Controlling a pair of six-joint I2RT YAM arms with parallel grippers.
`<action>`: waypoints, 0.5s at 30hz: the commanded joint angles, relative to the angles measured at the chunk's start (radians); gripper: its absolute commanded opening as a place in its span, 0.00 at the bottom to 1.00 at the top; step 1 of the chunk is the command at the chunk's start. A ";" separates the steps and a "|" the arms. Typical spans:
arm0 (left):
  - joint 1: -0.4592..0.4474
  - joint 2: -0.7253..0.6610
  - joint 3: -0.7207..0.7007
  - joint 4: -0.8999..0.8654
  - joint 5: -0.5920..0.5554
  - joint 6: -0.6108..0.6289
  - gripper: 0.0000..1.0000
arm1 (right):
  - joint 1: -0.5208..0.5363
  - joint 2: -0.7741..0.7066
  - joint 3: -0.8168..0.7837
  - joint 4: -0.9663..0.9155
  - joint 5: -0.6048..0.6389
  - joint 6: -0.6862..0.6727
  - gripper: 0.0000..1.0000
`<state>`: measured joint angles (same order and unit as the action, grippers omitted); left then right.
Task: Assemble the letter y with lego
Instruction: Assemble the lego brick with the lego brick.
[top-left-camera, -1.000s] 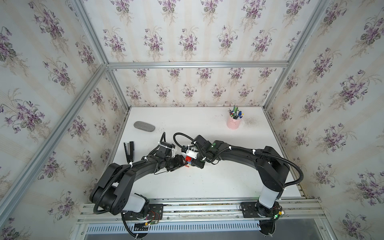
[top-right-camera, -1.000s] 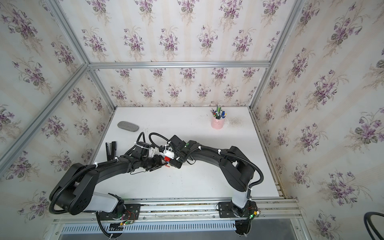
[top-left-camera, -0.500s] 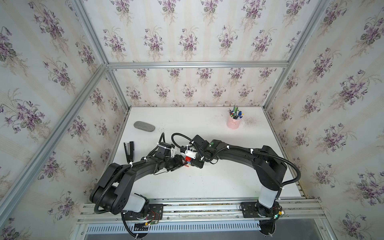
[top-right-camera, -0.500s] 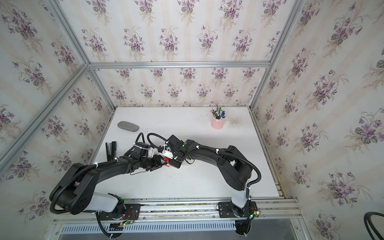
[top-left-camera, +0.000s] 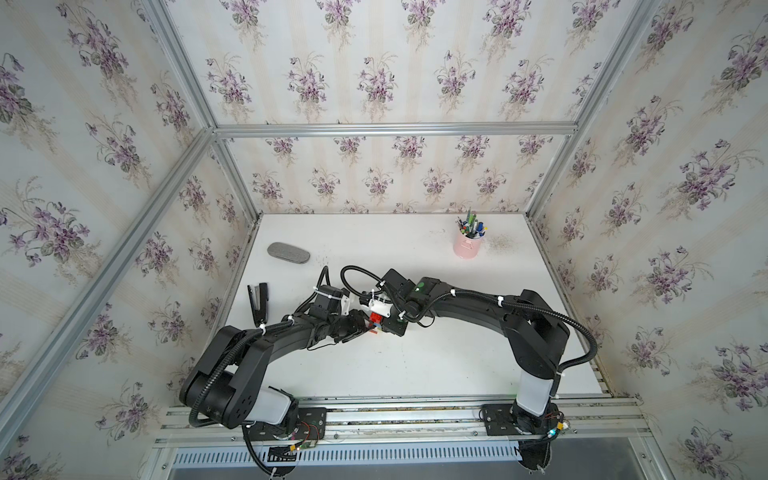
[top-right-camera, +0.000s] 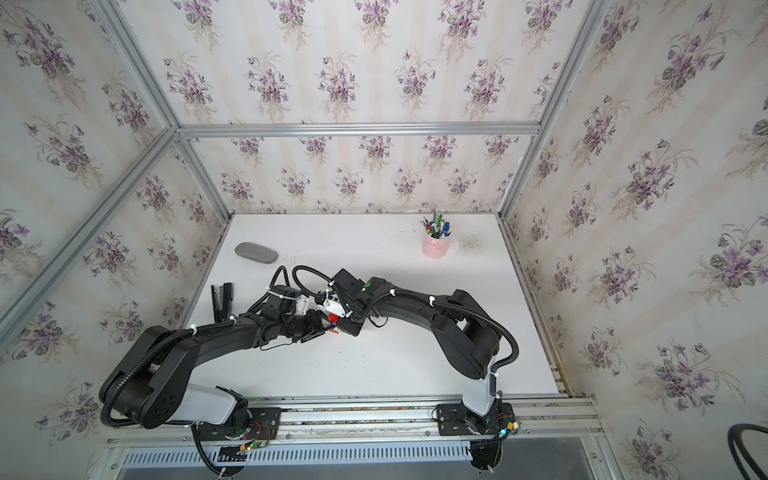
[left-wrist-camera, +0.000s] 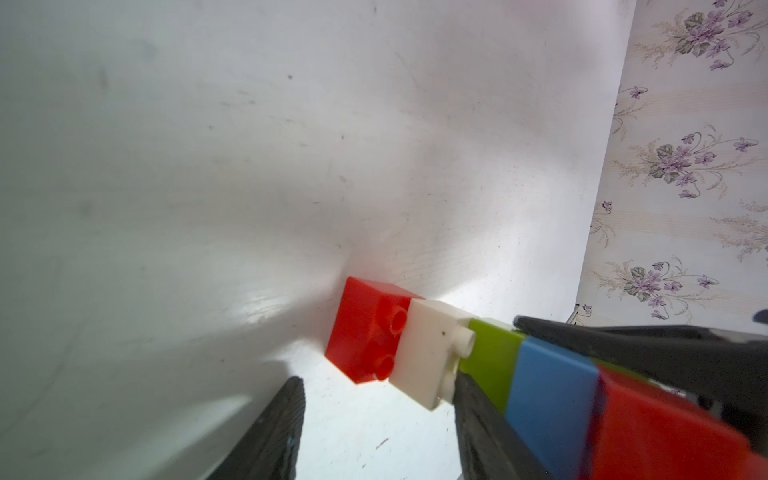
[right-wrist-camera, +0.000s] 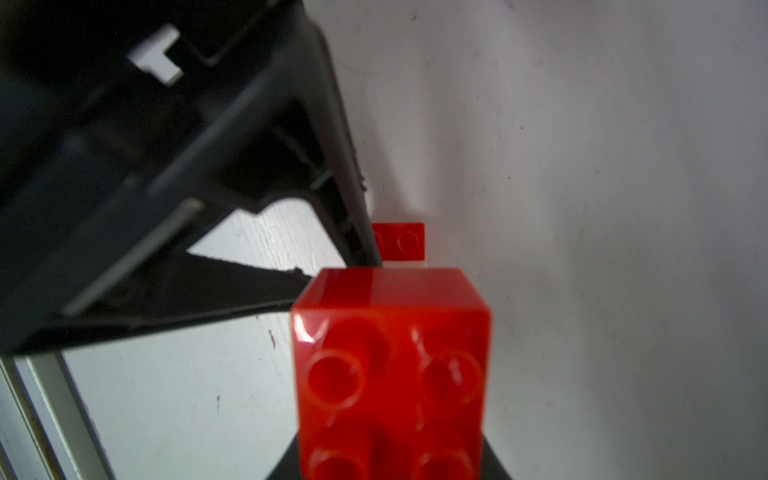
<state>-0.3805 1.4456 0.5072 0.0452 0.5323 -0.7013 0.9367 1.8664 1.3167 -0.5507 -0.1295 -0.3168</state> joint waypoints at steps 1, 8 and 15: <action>0.004 0.004 -0.016 -0.197 -0.105 0.005 0.57 | -0.004 0.008 0.008 0.011 0.070 0.017 0.19; 0.011 0.008 -0.028 -0.196 -0.112 0.005 0.50 | -0.004 0.023 0.031 -0.008 0.070 0.020 0.19; 0.013 0.006 -0.027 -0.193 -0.106 0.010 0.49 | -0.001 0.045 0.057 -0.039 0.078 0.015 0.19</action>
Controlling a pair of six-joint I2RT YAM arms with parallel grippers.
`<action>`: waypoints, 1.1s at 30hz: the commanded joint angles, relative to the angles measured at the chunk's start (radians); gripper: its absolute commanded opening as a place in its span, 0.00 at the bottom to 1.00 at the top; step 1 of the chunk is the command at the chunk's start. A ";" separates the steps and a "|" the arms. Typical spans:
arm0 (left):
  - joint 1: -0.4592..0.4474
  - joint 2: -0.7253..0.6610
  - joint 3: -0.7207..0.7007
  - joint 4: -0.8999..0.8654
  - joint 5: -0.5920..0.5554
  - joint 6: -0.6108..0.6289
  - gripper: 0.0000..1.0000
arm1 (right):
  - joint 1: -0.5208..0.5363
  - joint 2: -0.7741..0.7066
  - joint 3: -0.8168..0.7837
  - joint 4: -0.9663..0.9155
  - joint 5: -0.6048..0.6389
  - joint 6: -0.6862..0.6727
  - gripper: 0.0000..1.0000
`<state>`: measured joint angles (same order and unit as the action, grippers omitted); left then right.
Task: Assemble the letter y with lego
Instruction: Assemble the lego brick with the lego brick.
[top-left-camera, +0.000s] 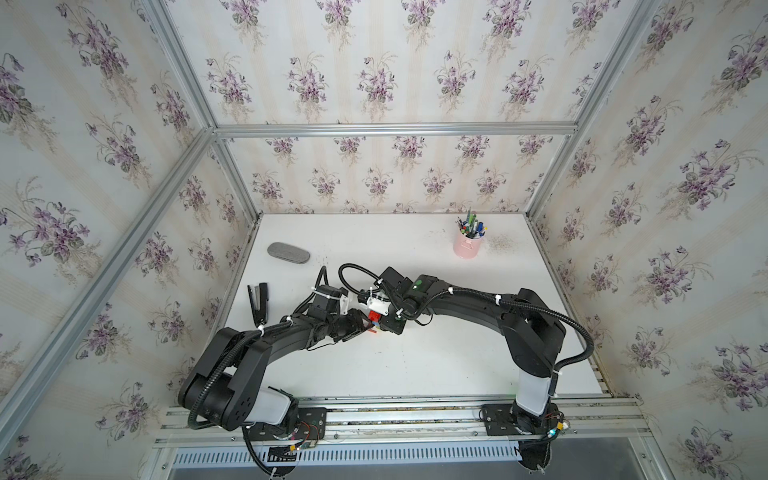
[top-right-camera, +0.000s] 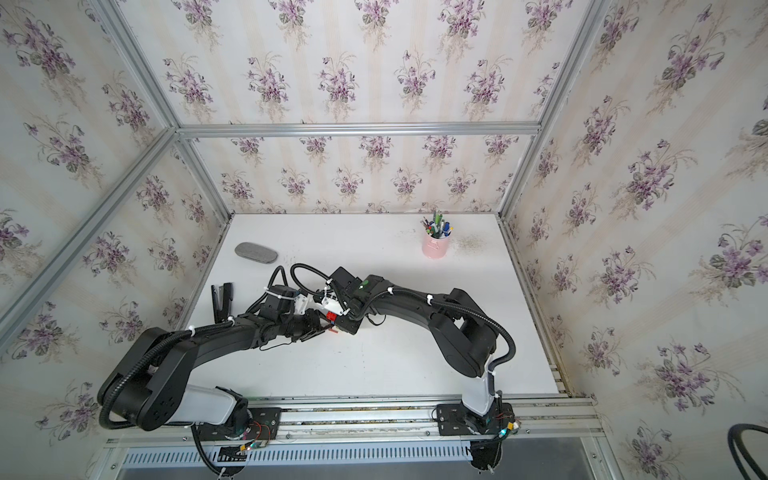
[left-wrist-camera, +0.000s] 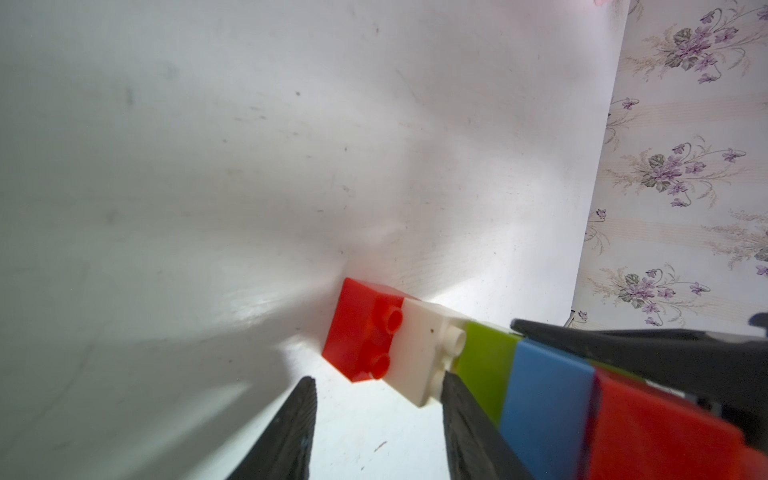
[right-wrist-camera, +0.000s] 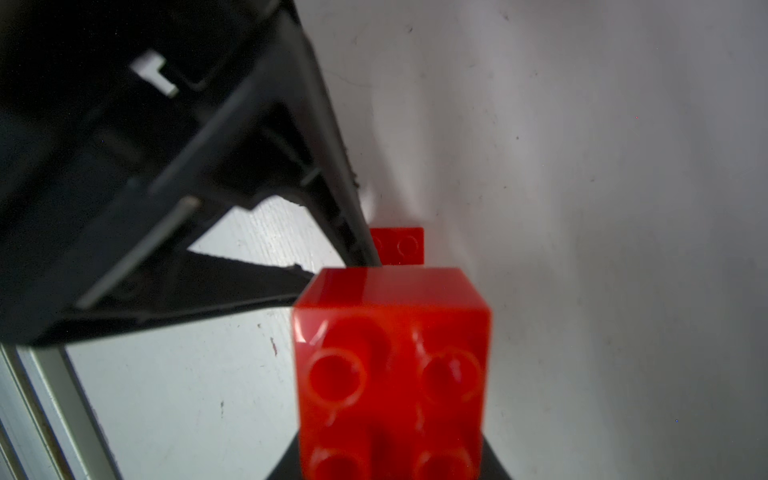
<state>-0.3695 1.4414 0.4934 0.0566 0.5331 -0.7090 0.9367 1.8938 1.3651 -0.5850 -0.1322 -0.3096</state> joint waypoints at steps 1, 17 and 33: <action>0.003 0.011 -0.014 -0.205 -0.108 0.018 0.49 | 0.000 0.024 0.016 -0.014 0.088 0.007 0.19; 0.008 0.030 -0.026 -0.178 -0.088 0.019 0.45 | 0.014 0.062 0.067 -0.053 0.103 0.004 0.18; 0.013 0.026 -0.041 -0.165 -0.088 0.014 0.43 | 0.022 0.074 0.089 -0.069 0.117 0.009 0.18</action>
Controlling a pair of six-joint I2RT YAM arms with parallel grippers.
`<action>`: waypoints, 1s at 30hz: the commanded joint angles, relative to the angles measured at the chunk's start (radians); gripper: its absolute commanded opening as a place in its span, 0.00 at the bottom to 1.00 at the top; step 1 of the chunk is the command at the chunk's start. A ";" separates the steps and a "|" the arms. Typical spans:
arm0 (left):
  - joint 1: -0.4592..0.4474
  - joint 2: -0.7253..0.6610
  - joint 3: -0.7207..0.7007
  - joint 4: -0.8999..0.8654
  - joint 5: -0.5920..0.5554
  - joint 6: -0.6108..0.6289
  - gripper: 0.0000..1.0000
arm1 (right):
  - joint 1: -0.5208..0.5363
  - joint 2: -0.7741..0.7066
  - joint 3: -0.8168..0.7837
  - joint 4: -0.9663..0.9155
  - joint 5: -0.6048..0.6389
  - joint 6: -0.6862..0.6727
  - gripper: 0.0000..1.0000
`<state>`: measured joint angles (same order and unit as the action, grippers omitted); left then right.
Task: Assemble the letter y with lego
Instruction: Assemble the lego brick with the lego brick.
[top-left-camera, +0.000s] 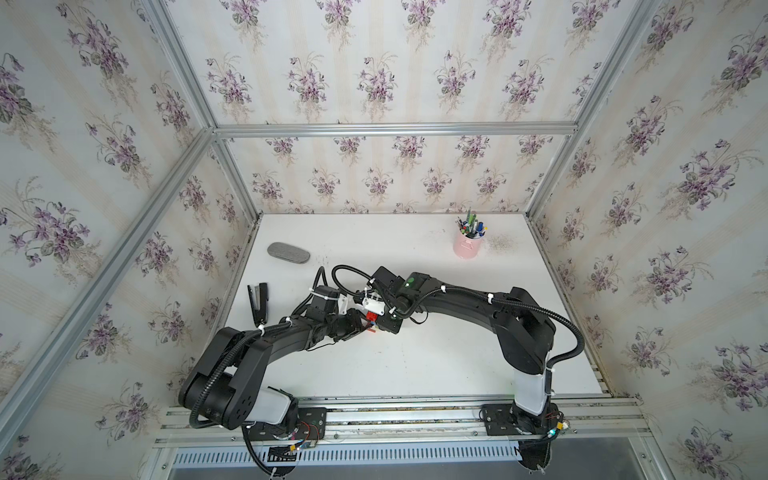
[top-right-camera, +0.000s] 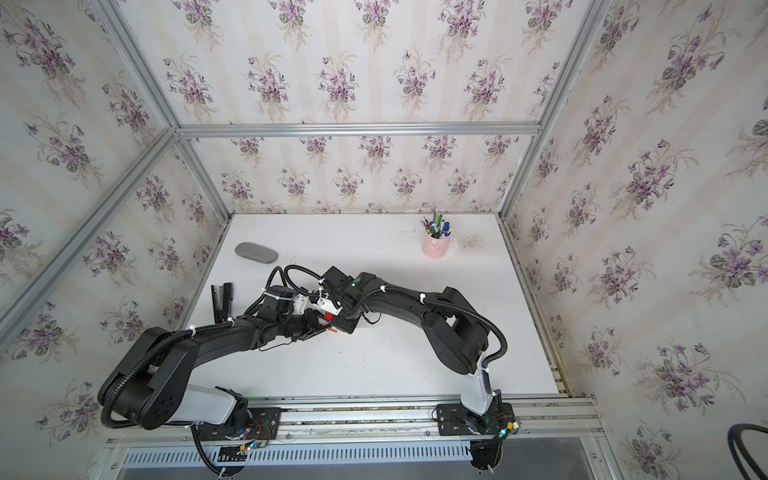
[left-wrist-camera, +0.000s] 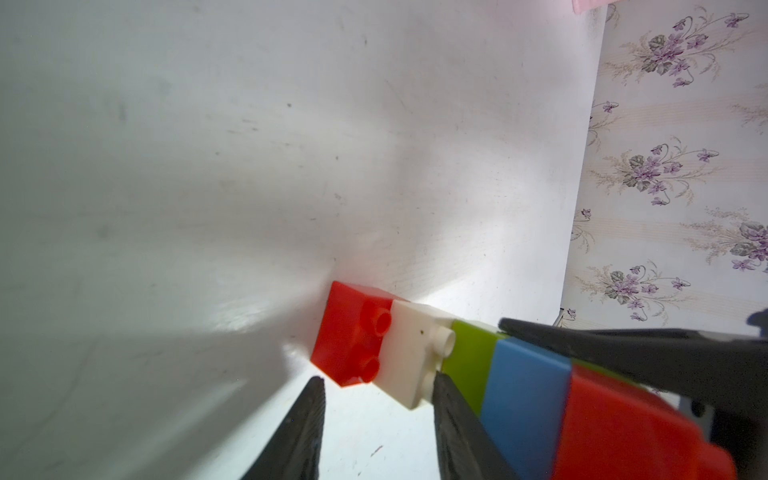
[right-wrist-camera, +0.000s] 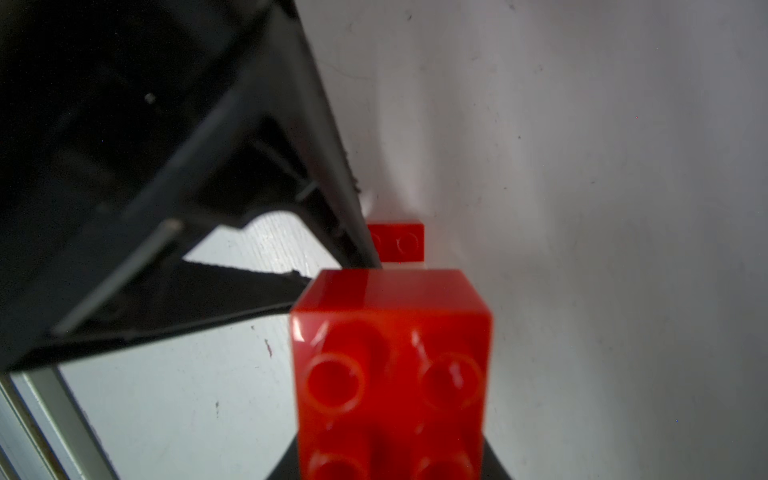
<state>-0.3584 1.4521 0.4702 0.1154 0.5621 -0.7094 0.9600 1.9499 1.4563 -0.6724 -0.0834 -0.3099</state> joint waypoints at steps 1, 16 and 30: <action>0.002 0.016 -0.020 -0.222 -0.117 0.014 0.43 | -0.001 0.018 -0.001 0.019 0.068 0.009 0.18; 0.031 0.014 -0.068 -0.152 -0.078 0.001 0.46 | -0.003 0.018 0.003 0.022 0.059 0.015 0.18; 0.058 0.032 -0.098 -0.110 -0.052 -0.006 0.46 | -0.003 0.035 0.017 0.002 0.071 0.015 0.18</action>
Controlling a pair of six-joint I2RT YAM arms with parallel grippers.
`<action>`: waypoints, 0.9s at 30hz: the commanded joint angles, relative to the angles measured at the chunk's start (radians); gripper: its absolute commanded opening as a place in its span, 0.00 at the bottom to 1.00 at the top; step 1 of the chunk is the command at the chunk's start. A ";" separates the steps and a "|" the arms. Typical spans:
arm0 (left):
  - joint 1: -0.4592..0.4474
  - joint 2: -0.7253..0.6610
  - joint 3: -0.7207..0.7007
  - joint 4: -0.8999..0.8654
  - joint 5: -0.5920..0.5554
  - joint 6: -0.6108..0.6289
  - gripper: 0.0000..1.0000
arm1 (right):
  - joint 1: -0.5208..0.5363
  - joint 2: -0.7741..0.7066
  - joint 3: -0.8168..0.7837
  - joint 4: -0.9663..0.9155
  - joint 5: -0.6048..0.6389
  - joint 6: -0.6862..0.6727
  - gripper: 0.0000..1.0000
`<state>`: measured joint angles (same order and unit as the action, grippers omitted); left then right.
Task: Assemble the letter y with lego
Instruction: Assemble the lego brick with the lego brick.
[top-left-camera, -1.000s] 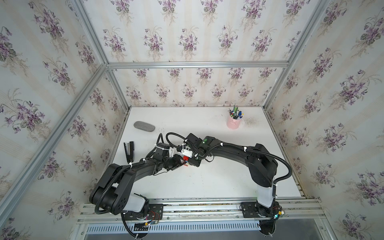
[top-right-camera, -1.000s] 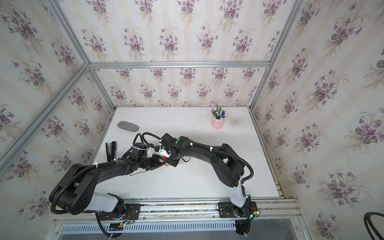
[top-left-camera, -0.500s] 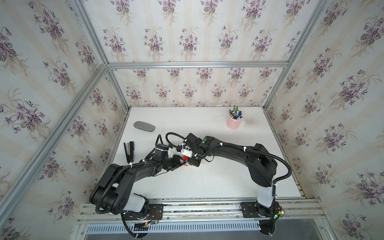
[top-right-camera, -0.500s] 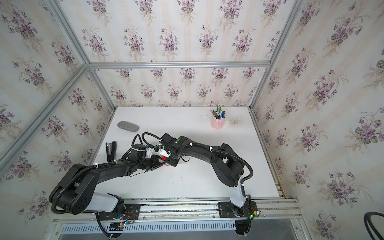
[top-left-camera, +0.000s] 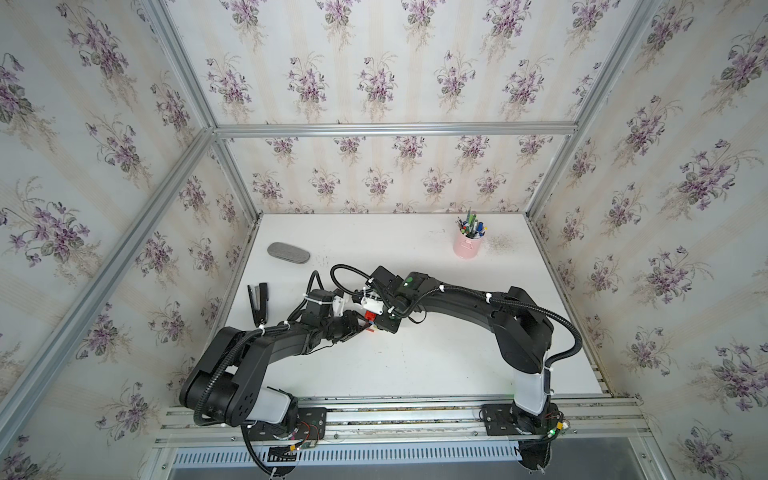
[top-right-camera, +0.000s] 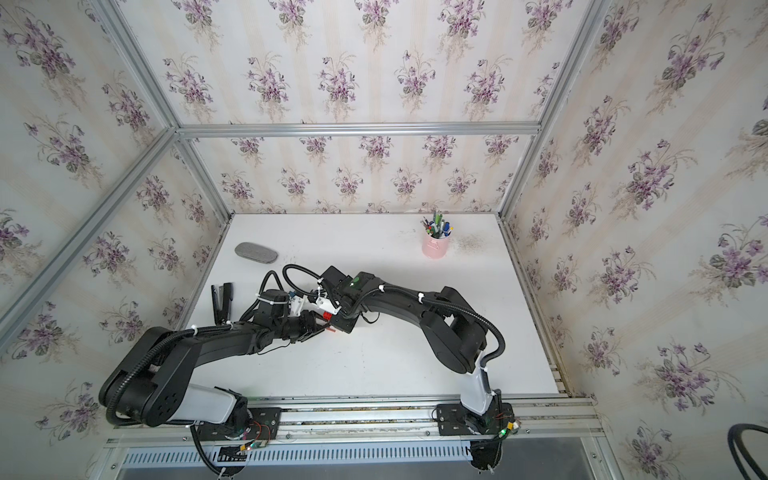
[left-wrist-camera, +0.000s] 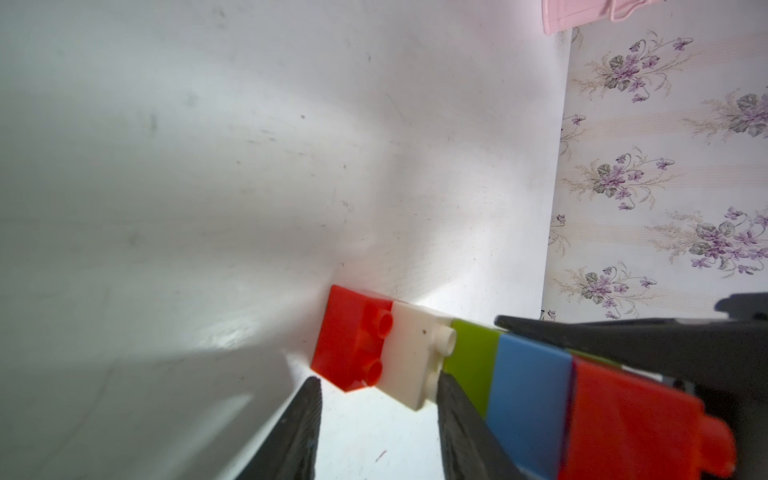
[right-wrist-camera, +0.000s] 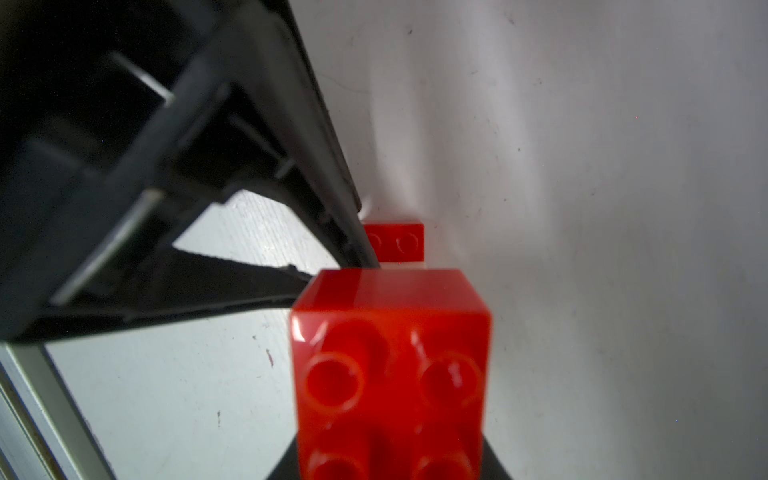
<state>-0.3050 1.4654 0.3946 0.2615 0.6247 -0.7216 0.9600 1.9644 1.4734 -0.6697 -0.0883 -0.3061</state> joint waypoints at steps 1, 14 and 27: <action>0.005 0.022 -0.022 -0.253 -0.111 0.005 0.46 | -0.003 0.021 0.001 -0.001 0.076 0.012 0.18; 0.006 0.023 -0.030 -0.244 -0.106 0.001 0.45 | 0.000 0.032 0.016 -0.012 0.079 0.012 0.17; 0.008 -0.040 -0.020 -0.252 -0.104 -0.024 0.50 | -0.009 -0.005 0.001 0.020 0.062 0.024 0.17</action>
<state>-0.2996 1.4258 0.3859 0.2417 0.6041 -0.7471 0.9604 1.9644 1.4792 -0.6632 -0.0990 -0.2943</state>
